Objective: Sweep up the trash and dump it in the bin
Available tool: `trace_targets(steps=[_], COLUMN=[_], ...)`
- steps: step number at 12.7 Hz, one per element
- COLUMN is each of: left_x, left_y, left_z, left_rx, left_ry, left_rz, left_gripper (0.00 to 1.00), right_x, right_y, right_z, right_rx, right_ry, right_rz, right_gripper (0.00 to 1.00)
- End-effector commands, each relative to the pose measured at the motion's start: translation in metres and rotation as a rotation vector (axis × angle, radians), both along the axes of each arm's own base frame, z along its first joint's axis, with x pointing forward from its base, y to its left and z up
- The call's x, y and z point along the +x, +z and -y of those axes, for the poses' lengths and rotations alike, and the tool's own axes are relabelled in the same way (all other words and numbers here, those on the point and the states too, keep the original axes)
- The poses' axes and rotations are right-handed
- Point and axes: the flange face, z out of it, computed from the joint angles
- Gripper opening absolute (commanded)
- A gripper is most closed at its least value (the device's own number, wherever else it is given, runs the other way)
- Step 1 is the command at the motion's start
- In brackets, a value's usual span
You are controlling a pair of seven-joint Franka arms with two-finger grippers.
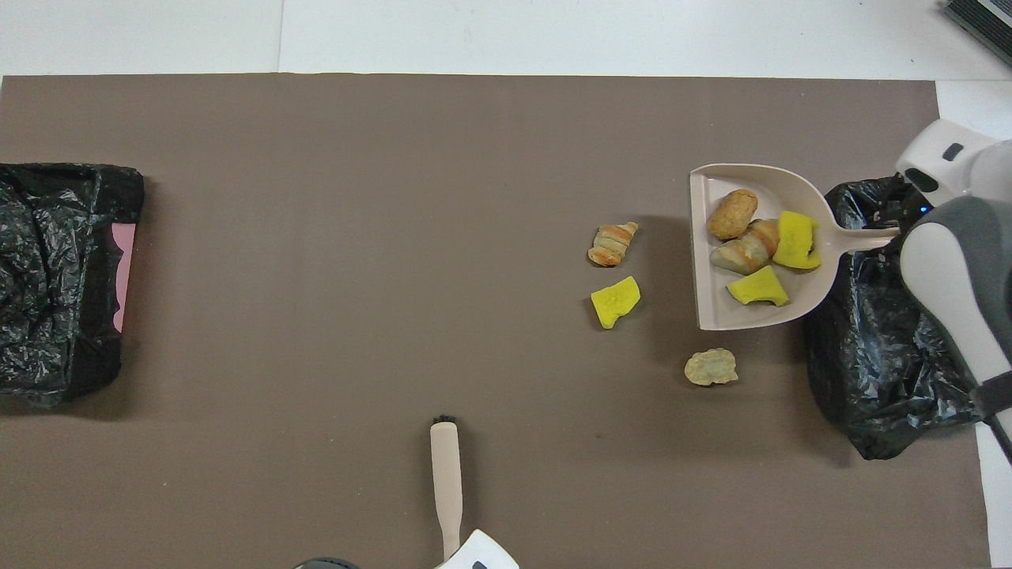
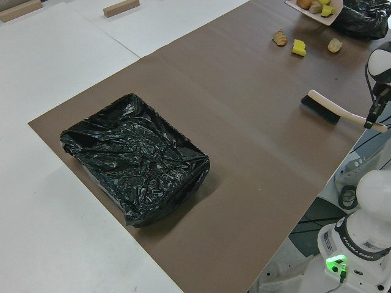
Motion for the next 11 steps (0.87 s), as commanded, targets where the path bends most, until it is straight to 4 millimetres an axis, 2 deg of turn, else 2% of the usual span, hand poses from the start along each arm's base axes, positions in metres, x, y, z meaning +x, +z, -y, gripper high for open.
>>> trace_targets(steps=[1, 2, 3, 5, 6, 8, 9, 10, 11], left_x=[0.011, 0.023, 0.036, 0.07, 0.1, 0.132, 0.153, 0.183, 0.201], left_y=[-0.004, -0.003, -0.001, 0.009, 0.018, 0.032, 0.035, 0.037, 0.039], left_z=[0.0, 0.0, 0.005, 0.014, 0.01, 0.017, 0.018, 0.012, 0.011], left_rx=[-0.03, -0.031, -0.032, -0.054, -0.066, -0.051, -0.032, -0.009, -0.006], left_ry=[0.01, 0.017, 0.019, 0.002, -0.002, -0.091, -0.103, -0.101, -0.114], left_rz=[-0.037, -0.043, -0.049, -0.038, -0.007, 0.07, 0.109, 0.152, 0.176], left_gripper=[0.49, 0.67, 1.0, 1.0, 1.0, 1.0, 1.0, 1.0, 1.0], right_x=[-0.007, -0.014, -0.023, -0.043, -0.052, -0.071, -0.078, -0.081, -0.081], right_y=[0.014, 0.018, 0.023, 0.03, 0.037, 0.059, 0.064, 0.065, 0.065], right_z=[0.05, 0.076, 0.109, 0.162, 0.177, 0.2, 0.208, 0.212, 0.214], right_rx=[-0.038, -0.064, -0.081, -0.112, -0.13, -0.213, -0.272, -0.323, -0.368], right_ry=[-0.001, 0.003, -0.01, -0.006, 0.001, -0.002, 0.013, 0.03, 0.041], right_rz=[0.003, 0.0, -0.001, -0.008, -0.01, -0.02, -0.048, -0.072, -0.09], right_gripper=[0.0, 0.0, 0.0, 0.0, 0.0, 0.0, 0.0, 0.0, 0.0])
